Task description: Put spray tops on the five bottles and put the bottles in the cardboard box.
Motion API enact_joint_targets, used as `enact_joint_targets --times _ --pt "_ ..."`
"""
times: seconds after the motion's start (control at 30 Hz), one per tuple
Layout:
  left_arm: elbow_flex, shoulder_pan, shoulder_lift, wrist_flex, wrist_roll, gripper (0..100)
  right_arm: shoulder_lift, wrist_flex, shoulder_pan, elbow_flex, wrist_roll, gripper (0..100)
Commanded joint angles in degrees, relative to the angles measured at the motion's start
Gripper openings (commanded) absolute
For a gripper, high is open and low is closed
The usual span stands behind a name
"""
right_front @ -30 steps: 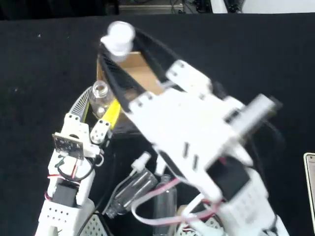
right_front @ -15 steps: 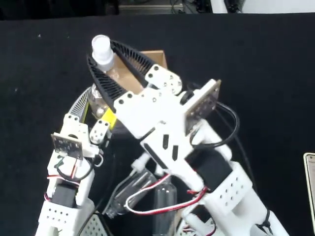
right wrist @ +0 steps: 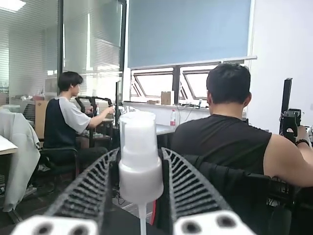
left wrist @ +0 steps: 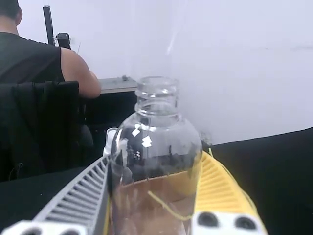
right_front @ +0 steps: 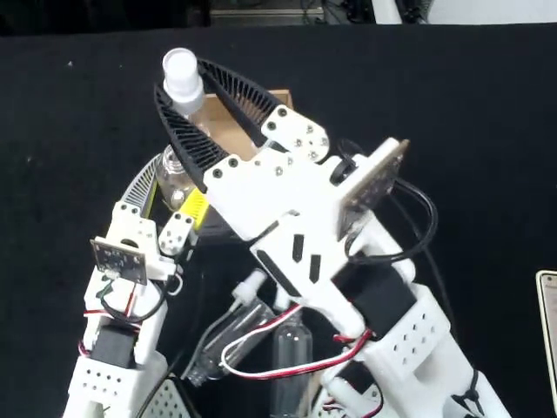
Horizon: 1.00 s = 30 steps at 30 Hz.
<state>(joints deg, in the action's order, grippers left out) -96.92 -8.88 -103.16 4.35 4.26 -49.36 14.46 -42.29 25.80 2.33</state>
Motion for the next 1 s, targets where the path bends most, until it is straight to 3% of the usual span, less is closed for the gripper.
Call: enact_joint_targets --times 0.0,0.73,0.9,0.97 --pt "-0.57 -0.84 -1.32 -0.09 0.26 3 0.13 -0.53 -0.97 -3.56 0.44 1.1" --pt "-0.57 -0.84 -1.32 0.0 0.26 3 -0.04 0.26 -1.05 9.45 0.35 1.8" --pt "-0.57 -0.84 -1.32 0.18 0.26 3 0.22 10.99 -2.9 6.37 0.26 18.5" --pt "-0.57 -0.84 -1.32 0.18 0.26 3 0.04 15.82 -4.48 4.0 0.26 20.8"
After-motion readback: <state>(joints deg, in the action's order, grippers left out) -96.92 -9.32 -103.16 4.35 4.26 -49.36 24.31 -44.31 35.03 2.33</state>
